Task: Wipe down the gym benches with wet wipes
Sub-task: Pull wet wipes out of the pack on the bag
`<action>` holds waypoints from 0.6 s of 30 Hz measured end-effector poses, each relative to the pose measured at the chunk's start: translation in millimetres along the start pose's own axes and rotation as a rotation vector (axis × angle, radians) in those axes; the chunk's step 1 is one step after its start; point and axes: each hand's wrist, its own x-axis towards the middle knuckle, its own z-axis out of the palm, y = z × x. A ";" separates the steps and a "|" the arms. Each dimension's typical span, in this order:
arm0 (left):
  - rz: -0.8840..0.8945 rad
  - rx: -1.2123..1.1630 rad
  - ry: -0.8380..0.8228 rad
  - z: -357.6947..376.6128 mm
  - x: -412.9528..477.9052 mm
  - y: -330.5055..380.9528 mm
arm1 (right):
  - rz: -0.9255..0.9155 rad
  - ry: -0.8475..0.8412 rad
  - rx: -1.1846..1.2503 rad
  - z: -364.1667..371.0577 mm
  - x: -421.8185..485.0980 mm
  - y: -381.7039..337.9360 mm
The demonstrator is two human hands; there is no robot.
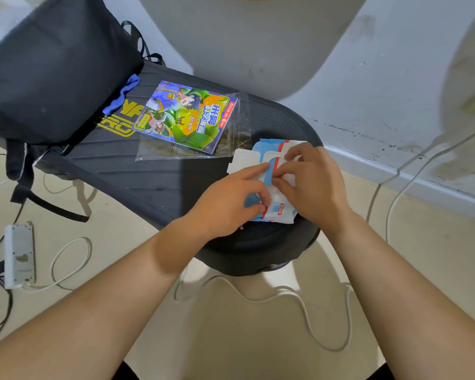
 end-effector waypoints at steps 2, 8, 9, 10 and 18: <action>-0.004 -0.010 -0.008 -0.7 -0.8 -1.6 | -0.013 -0.011 -0.021 -2.9 1.3 -2.5; -0.008 -0.004 -0.010 -0.2 -0.8 -4.5 | -0.076 -0.145 -0.195 -4.0 -1.2 -12.1; -0.006 -0.003 -0.007 -0.3 -0.9 -4.8 | -0.052 -0.144 -0.169 -4.2 -1.6 -12.2; -0.005 -0.005 -0.004 -0.4 -1.2 -4.8 | -0.022 -0.127 -0.122 -5.3 -1.8 -12.3; 0.016 -0.011 0.008 -3.1 -1.2 -4.6 | 0.132 -0.016 0.292 -13.0 -3.3 -6.2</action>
